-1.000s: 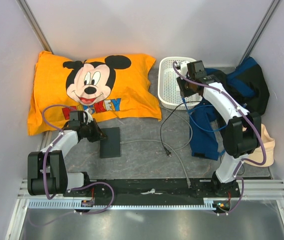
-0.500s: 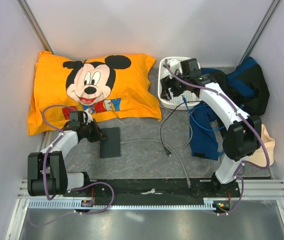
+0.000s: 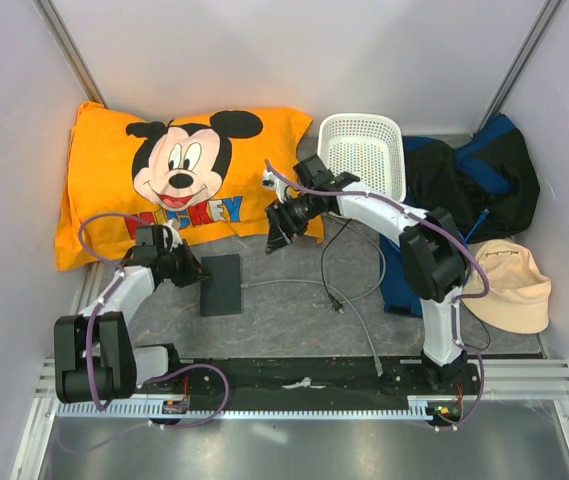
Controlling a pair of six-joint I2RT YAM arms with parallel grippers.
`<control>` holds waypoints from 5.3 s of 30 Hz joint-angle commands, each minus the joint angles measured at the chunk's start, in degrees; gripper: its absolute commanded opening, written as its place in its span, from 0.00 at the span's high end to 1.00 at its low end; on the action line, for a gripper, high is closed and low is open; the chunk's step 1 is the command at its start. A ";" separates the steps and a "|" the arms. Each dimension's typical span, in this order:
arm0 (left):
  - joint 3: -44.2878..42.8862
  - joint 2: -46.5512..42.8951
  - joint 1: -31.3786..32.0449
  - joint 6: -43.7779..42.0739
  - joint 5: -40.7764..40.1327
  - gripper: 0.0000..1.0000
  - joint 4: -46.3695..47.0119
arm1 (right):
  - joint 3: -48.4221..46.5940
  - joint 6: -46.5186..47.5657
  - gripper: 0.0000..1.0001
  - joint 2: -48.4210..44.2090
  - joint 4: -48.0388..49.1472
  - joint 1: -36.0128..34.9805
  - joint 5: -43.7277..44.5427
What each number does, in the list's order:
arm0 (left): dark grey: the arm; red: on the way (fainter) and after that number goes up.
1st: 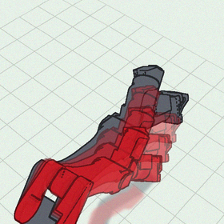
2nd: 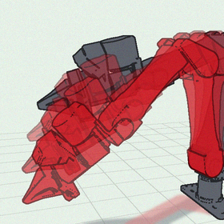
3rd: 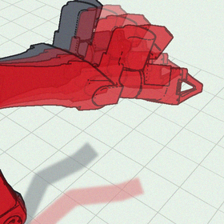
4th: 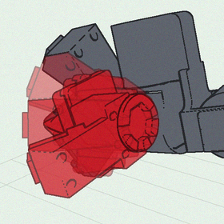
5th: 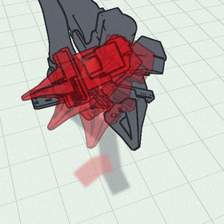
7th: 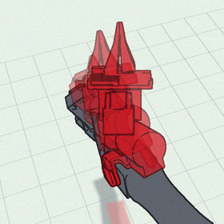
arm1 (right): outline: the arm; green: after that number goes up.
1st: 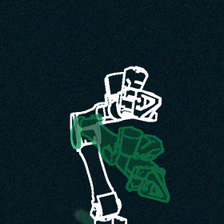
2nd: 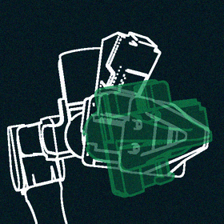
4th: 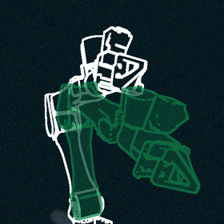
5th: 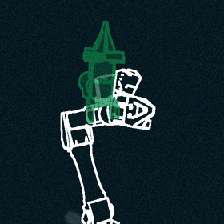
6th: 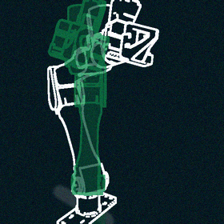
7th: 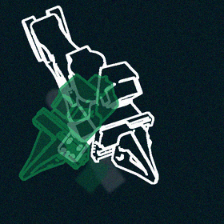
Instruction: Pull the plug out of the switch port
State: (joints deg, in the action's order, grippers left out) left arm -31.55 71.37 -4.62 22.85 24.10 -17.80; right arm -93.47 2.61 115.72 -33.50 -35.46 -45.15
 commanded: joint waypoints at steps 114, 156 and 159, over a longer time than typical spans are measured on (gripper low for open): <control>0.52 9.57 -3.20 3.78 -5.90 0.98 -5.84 | -9.89 -0.51 1.00 31.76 -2.80 -1.72 1.64; -3.43 1.31 -3.20 0.26 -3.71 0.98 -4.61 | -12.52 12.01 1.00 -10.88 -6.50 36.94 32.92; -3.87 0.96 -3.20 0.26 -3.53 0.98 -4.78 | -11.13 9.35 1.00 -9.55 -3.51 39.59 34.59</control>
State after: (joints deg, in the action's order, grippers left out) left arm -33.52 72.07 -7.66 25.45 21.06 -21.78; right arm -103.02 15.53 104.66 -40.73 1.78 -15.22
